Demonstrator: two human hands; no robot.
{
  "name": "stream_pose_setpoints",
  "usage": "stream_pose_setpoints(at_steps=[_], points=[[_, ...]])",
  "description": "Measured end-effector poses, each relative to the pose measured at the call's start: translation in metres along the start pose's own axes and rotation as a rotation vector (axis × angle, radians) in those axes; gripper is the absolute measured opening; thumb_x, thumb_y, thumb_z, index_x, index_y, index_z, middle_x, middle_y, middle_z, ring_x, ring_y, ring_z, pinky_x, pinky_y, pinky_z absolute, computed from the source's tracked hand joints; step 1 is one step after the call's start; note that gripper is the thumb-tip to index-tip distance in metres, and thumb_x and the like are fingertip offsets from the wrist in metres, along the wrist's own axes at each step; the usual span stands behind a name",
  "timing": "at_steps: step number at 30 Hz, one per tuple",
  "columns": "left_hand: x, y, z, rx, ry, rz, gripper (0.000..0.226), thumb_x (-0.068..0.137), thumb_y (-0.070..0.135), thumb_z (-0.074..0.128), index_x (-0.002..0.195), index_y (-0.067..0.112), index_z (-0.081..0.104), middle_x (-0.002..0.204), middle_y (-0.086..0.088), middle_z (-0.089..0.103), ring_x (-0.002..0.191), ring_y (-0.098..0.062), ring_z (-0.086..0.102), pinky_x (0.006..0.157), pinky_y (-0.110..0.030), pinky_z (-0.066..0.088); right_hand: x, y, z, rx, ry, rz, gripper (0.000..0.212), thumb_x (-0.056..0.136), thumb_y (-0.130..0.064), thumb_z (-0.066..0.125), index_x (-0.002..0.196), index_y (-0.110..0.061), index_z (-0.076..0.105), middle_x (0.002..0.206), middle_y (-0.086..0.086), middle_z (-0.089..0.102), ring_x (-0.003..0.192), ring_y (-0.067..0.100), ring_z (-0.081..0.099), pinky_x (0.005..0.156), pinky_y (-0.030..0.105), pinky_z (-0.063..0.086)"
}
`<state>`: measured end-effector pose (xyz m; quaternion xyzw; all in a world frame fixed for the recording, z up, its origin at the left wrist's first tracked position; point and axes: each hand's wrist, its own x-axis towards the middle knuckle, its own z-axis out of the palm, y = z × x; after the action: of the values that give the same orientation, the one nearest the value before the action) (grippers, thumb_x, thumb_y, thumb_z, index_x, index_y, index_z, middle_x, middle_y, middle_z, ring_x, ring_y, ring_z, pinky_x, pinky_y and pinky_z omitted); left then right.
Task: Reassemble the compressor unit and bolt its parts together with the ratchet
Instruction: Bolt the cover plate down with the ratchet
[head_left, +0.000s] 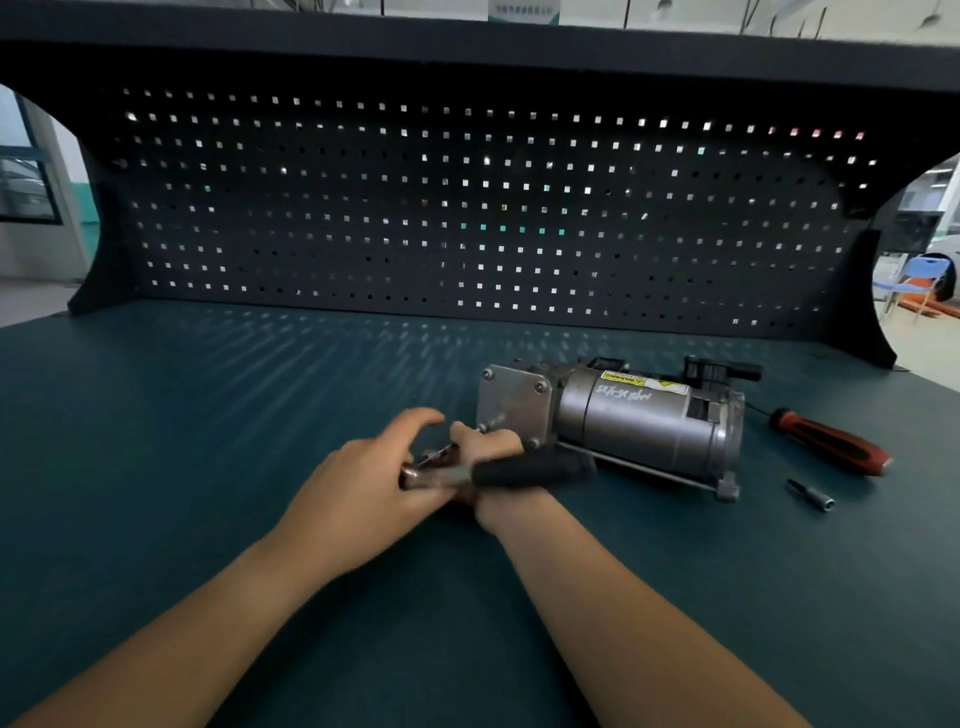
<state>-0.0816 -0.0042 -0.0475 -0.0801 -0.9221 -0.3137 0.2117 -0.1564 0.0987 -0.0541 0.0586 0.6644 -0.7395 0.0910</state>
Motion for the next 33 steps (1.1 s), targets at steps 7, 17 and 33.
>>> stream_pose_setpoints(at_steps=[7, 17, 33], points=[[0.003, 0.018, 0.002, -1.29, -0.062, -0.801, 0.045, 0.092, 0.054, 0.041, 0.105, 0.015, 0.06, 0.059, -0.006, 0.065, 0.036, -0.009, 0.051, 0.035, -0.017, 0.042, -0.002, -0.005, -0.003, 0.091, -0.072, 0.109, 0.011, 0.096, -0.014, 0.048, 0.089, -0.005, 0.051, 0.071, 0.011, 0.058, 0.05, 0.019, 0.058, 0.052, 0.03, 0.054], [0.003, -0.006, -0.008, 0.245, -0.063, 0.032, 0.012, 0.09, 0.03, 0.051, 0.096, 0.038, 0.057, 0.074, 0.014, 0.063, 0.068, -0.004, 0.058, 0.06, -0.021, 0.042, 0.001, -0.002, -0.003, 0.017, -0.103, 0.051, 0.018, 0.095, -0.016, 0.05, 0.082, -0.004, 0.051, 0.071, 0.01, 0.058, 0.057, 0.019, 0.058, 0.048, 0.026, 0.051], [0.004, 0.021, -0.005, -1.527, 0.042, -1.008, 0.043, 0.095, 0.04, 0.044, 0.081, 0.001, 0.056, 0.065, -0.013, 0.07, 0.033, -0.007, 0.055, 0.033, -0.017, 0.046, 0.004, -0.002, -0.004, 0.056, -0.088, 0.098, 0.011, 0.092, -0.013, 0.054, 0.086, -0.005, 0.051, 0.075, 0.01, 0.058, 0.057, 0.019, 0.06, 0.051, 0.03, 0.053]])
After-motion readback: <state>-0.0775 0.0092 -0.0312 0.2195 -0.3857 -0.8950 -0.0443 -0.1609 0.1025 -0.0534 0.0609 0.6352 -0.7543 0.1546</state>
